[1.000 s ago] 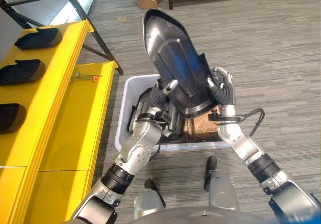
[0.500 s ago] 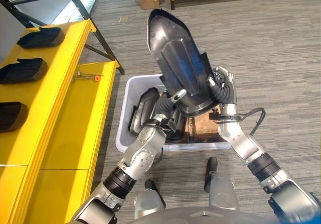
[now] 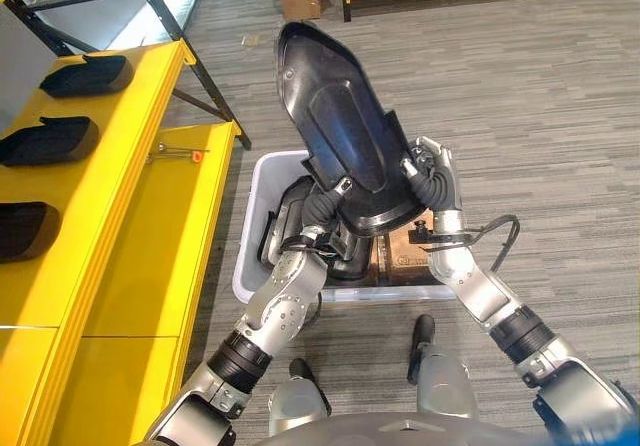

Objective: Move parts from the plastic box to the shelf.

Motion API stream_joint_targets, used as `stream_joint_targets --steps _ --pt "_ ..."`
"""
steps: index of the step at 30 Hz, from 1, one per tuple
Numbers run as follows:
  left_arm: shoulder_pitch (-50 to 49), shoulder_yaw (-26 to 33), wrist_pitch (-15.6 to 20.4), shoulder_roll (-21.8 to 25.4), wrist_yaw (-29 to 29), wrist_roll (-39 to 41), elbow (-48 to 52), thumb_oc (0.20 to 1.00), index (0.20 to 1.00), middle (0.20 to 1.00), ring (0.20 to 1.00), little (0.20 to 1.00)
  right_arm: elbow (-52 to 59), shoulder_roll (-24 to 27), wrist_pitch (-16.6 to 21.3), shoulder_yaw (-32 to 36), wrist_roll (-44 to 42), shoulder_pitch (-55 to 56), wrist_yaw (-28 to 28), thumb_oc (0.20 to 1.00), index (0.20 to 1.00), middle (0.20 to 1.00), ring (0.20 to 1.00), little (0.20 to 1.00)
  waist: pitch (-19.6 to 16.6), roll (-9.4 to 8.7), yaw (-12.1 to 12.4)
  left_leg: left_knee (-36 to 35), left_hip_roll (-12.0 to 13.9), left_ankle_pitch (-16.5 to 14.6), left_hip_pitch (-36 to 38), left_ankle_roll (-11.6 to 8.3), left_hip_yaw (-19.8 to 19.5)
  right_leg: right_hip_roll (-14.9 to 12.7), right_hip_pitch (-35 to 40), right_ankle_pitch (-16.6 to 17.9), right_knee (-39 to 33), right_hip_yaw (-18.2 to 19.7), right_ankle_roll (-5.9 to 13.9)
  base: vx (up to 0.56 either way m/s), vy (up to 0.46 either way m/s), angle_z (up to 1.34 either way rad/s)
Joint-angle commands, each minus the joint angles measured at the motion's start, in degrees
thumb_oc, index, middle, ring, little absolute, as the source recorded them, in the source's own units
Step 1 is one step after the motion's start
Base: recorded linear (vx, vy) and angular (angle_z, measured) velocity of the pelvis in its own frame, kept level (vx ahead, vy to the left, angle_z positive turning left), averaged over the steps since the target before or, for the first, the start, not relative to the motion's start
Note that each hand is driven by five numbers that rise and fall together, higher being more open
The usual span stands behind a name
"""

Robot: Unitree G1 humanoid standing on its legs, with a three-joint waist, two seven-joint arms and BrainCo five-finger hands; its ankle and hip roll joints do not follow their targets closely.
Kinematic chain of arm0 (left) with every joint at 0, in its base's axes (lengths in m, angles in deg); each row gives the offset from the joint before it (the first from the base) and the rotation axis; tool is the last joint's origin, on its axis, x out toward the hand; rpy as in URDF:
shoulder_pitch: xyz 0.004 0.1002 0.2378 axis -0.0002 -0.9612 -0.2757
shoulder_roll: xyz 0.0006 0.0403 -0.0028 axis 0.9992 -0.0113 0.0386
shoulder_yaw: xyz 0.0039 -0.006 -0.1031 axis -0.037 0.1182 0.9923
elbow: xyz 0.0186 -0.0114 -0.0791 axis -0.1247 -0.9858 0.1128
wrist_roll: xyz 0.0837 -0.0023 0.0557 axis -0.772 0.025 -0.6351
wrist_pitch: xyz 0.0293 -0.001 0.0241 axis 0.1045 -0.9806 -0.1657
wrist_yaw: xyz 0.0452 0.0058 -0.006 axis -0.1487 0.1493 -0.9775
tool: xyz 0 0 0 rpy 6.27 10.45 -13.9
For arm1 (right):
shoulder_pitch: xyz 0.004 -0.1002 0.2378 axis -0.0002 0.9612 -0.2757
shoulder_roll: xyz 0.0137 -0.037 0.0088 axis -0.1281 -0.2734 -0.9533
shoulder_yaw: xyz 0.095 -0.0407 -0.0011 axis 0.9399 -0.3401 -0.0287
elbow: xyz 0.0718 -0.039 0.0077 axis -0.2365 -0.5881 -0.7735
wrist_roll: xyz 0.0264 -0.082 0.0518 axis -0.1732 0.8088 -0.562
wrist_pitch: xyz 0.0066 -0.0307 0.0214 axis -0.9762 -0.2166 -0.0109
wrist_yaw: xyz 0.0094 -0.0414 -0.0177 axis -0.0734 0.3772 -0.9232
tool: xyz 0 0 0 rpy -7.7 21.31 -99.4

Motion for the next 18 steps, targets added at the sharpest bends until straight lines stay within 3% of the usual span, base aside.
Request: stream_joint_targets --steps 1,10,16,18 --pt "0.6 -3.1 5.1 -0.5 1.8 -4.4 6.3 0.2 0.2 0.2 0.2 0.2 1.5 -4.0 4.3 -0.6 -0.9 -6.6 -3.9 0.2 0.2 0.2 0.2 0.2 -1.3 -2.07 1.1 4.8 0.5 -2.2 -1.3 1.21 0.2 1.6 8.3 -9.7 -1.2 0.5 1.28 0.01 0.03 0.0" --pt "-0.2 1.1 8.4 0.1 -2.1 -9.4 7.0 0.2 0.2 0.2 0.2 0.2 1.2 -5.0 4.4 -3.9 -3.7 -5.9 -7.1 0.2 0.2 0.2 0.2 0.2 -3.7 -2.31 3.8 3.2 -0.5 -1.3 -1.2 1.33 -2.3 1.2 10.4 -10.1 -1.7 -1.8 1.34 -0.01 0.092 0.1" --pt "-0.5 3.4 8.3 1.1 -2.1 -11.8 8.3 0.2 0.2 0.2 0.2 0.2 1.8 -6.0 3.3 -4.5 -4.2 -5.7 -7.3 0.2 0.2 0.2 0.2 0.2 -4.6 -2.05 5.6 0.3 -1.9 0.1 -1.2 1.71 -4.2 0.7 11.1 -10.2 -1.6 -3.7 2.12 -0.07 0.155 0.34" --pt "-0.5 4.2 7.5 1.6 -1.6 -12.6 8.6 0.2 0.2 0.2 0.2 0.2 2.4 -6.9 1.1 -5.1 -5.4 -5.6 -7.1 0.2 0.2 0.2 0.2 0.2 -5.5 -1.68 7.3 -2.8 -3.5 1.1 -1.1 2.46 -6.1 0.0 11.8 -10.3 -1.5 -5.2 3.25 -0.12 0.313 0.61"
